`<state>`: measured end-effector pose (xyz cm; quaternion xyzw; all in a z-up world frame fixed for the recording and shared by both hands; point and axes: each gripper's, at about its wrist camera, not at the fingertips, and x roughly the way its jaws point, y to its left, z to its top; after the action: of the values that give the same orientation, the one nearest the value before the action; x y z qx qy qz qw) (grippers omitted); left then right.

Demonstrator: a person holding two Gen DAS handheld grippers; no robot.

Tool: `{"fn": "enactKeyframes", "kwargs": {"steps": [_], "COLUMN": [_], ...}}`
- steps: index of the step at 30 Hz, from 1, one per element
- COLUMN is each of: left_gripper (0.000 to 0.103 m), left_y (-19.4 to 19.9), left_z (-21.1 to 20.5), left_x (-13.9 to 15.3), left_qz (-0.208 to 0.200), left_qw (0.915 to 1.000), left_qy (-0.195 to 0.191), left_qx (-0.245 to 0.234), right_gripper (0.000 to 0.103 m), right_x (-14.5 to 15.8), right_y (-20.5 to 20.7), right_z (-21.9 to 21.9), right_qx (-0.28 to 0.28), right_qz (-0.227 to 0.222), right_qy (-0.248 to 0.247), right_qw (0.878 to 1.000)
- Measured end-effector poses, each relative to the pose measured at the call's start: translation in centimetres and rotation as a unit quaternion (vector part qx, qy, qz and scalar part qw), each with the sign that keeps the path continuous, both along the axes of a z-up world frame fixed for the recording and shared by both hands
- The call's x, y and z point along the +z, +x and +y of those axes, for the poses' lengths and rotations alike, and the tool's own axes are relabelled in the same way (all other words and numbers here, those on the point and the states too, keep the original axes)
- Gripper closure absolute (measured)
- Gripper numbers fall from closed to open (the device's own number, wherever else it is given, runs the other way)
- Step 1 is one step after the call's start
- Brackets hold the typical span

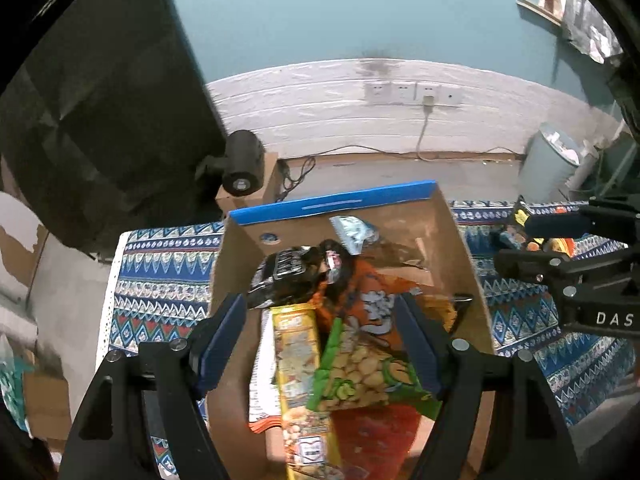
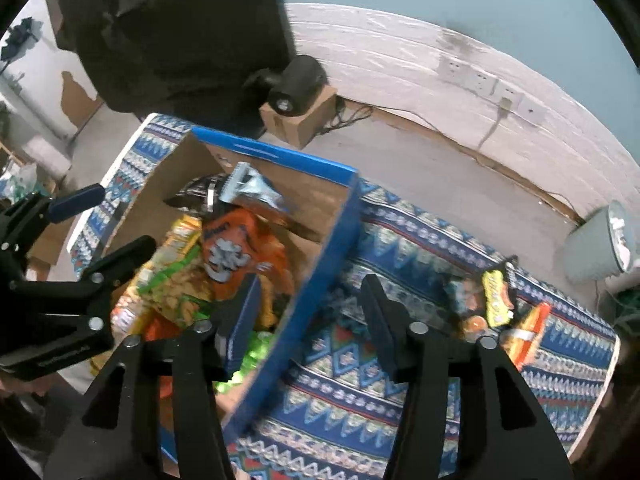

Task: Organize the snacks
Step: 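Move both tools back over the remaining snacks on the cloth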

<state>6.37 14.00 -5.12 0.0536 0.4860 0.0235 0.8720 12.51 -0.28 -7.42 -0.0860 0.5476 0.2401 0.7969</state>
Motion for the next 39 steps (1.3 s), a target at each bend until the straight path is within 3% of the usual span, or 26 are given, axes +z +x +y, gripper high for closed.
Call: {"fn": "enactKeyframes", "kwargs": {"steps": [12, 20, 26, 31, 39], "left_gripper": [0.020, 0.016, 0.016, 0.016, 0.016], "left_y": [0.5, 1.5, 2.6, 4.5, 8.1], "left_z": [-5.8, -9.6, -13.2, -16.2, -19.3], "left_x": [0.5, 0.1, 0.4, 0.4, -1.8], "left_qz": [-0.004, 0.005, 0.008, 0.007, 0.036], "left_qw": [0.9986, 0.9962, 0.9904, 0.9835, 0.9771], "left_qy": [0.009, 0.006, 0.011, 0.032, 0.020], "left_qx": [-0.053, -0.087, -0.137, -0.178, -0.209], "right_gripper": [0.040, 0.035, 0.027, 0.027, 0.027], "right_x": [-0.4, -1.0, -1.4, -1.6, -4.1], "right_y": [0.2, 0.9, 2.1, 2.8, 5.8], "right_z": [-7.6, -12.5, -15.9, -17.6, -19.7], "right_qx": [-0.061, -0.087, -0.103, -0.085, -0.115], "right_qz": [-0.001, 0.007, 0.018, 0.022, 0.060], "right_qy": [-0.009, -0.051, -0.081, -0.123, -0.093], "right_qw": [0.998, 0.995, 0.991, 0.989, 0.987]}}
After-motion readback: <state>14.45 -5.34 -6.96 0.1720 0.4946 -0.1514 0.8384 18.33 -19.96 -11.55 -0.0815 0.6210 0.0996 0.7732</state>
